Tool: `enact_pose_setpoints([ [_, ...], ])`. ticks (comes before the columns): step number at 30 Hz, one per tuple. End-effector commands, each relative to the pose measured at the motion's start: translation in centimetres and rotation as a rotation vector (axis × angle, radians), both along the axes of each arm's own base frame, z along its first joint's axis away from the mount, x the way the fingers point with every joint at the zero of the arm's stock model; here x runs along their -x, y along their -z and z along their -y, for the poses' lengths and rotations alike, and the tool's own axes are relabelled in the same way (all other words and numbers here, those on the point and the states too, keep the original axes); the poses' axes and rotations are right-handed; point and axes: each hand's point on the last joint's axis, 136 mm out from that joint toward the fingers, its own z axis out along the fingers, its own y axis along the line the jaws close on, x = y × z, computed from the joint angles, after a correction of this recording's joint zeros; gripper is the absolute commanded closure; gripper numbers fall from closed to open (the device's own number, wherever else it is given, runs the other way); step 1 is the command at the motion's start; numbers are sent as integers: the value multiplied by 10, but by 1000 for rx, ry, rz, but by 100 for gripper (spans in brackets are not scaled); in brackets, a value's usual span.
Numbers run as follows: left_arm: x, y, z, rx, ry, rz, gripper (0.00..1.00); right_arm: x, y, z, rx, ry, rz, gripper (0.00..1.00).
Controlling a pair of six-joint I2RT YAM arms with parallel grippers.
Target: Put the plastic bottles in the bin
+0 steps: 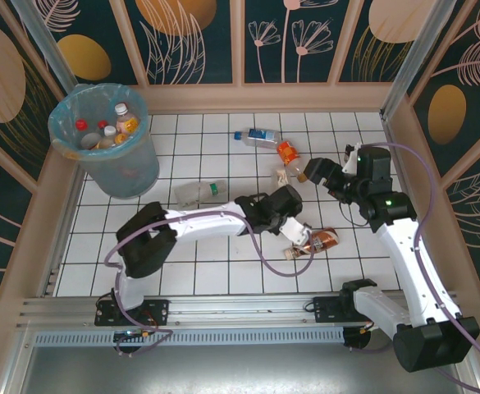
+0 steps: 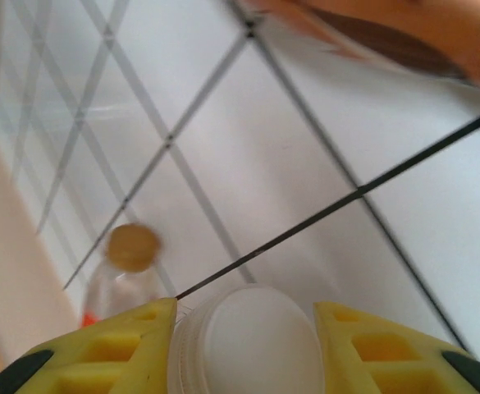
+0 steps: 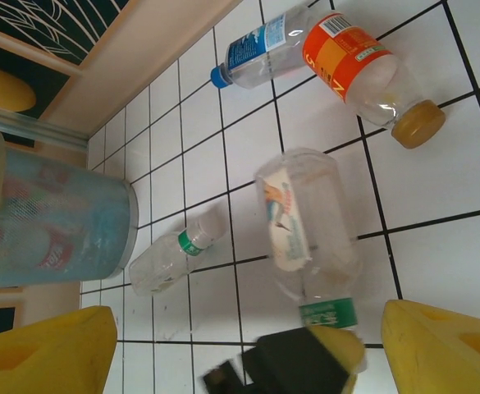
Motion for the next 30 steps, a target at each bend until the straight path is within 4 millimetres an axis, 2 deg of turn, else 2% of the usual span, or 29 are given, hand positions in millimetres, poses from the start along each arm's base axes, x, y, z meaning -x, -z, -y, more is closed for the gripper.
enact_pose_setpoints([
  [1, -21, -116, 2, 314, -95, 9, 80, -12, -45, -7, -47, -8, 114, 17],
  [3, -35, -163, -12, 466, -183, -2, 85, -17, -72, -15, -55, -23, 177, 17],
  [4, -41, -195, -25, 560, -232, 1, 92, -20, -88, -19, -55, -28, 214, 18],
  [5, -50, -216, -37, 636, -283, -2, 99, -23, -100, -22, -50, -27, 242, 18],
  [7, -69, -258, -69, 807, -407, -10, 100, -29, -134, -38, -43, -38, 315, 19],
  [8, -76, -273, -86, 869, -463, -16, 100, -30, -148, -48, -41, -52, 348, 19],
  [10, -92, -303, -126, 985, -594, 0, 100, -32, -183, -86, -39, -136, 423, 20],
  [12, -102, -332, -167, 1101, -698, 18, 100, -33, -205, -127, -38, -242, 475, 20],
  [13, -106, -350, -191, 1177, -748, 22, 100, -34, -214, -148, -41, -299, 499, 19],
  [15, -113, -378, -236, 1316, -836, 18, 100, -41, -219, -184, -44, -382, 520, 19],
  [18, -121, -397, -300, 1446, -988, 63, 100, -51, -226, -232, -48, -466, 572, 20],
  [22, -133, -404, -370, 1552, -1174, 115, 100, -53, -228, -298, -32, -577, 650, 19],
  [26, -144, -405, -432, 1651, -1295, 127, 100, -64, -204, -350, -62, -642, 620, 20],
  [30, -165, -392, -483, 1693, -1409, 119, 100, -65, -178, -394, -132, -689, 573, 20],
])
